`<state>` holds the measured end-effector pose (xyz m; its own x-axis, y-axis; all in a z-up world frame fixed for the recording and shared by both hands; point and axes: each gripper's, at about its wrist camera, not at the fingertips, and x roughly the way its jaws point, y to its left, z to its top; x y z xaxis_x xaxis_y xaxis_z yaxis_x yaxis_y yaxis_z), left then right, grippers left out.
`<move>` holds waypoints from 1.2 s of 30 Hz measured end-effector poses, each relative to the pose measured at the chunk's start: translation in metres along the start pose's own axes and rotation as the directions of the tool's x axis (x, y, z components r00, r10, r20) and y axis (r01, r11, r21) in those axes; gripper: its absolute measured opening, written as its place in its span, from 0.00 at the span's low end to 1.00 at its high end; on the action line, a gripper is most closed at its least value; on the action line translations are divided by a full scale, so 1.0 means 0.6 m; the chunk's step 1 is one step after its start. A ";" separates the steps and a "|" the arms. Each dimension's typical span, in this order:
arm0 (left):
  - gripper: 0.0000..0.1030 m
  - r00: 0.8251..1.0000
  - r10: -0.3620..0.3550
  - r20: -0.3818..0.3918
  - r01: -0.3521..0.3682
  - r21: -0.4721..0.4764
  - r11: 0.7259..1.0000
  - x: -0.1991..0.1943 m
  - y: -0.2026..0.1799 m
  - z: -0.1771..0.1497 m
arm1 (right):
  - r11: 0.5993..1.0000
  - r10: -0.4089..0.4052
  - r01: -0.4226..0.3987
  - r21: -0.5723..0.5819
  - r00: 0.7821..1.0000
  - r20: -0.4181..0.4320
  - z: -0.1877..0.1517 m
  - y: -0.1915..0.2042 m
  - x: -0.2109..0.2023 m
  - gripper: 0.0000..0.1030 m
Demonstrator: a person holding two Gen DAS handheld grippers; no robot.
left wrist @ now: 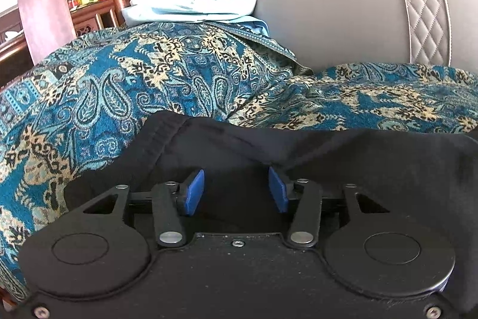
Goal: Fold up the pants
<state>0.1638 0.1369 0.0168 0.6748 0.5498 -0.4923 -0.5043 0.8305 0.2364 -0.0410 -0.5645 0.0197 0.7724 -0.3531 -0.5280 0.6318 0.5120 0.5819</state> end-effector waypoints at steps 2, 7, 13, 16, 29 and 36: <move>0.46 1.000 -0.004 -0.001 0.004 -0.011 1.000 -0.001 0.002 -0.001 | 1.000 0.018 -0.018 -0.005 1.000 -0.009 -0.001 0.003 -0.001 1.00; 0.47 1.000 -0.003 -0.002 0.003 -0.013 1.000 -0.001 0.001 -0.001 | 0.981 0.189 -0.184 0.058 0.978 -0.091 -0.008 0.010 0.013 0.95; 0.47 1.000 -0.008 -0.003 0.008 -0.022 1.000 -0.001 0.003 -0.001 | 0.996 0.085 -0.085 -0.003 0.995 -0.055 -0.009 0.037 0.036 0.56; 0.47 1.000 -0.012 -0.005 0.012 -0.027 1.000 -0.001 0.004 -0.001 | 0.999 -0.041 0.042 0.033 0.999 -0.025 -0.003 0.024 0.048 0.25; 0.48 1.000 -0.022 -0.008 0.021 -0.046 0.999 -0.001 0.007 0.000 | 0.994 0.038 -0.041 -0.100 0.999 -0.030 -0.021 0.056 0.052 0.51; 0.53 0.989 -0.138 -0.053 0.132 -0.102 0.986 -0.048 0.015 0.029 | 0.998 -0.008 0.008 -0.061 1.000 0.000 -0.011 0.047 0.065 0.32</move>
<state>0.1494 0.1301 0.0474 0.7086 0.4245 -0.5637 -0.4631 0.8824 0.0824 0.0065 -0.5587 0.0110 0.7672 -0.3577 -0.5325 0.6331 0.5558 0.5388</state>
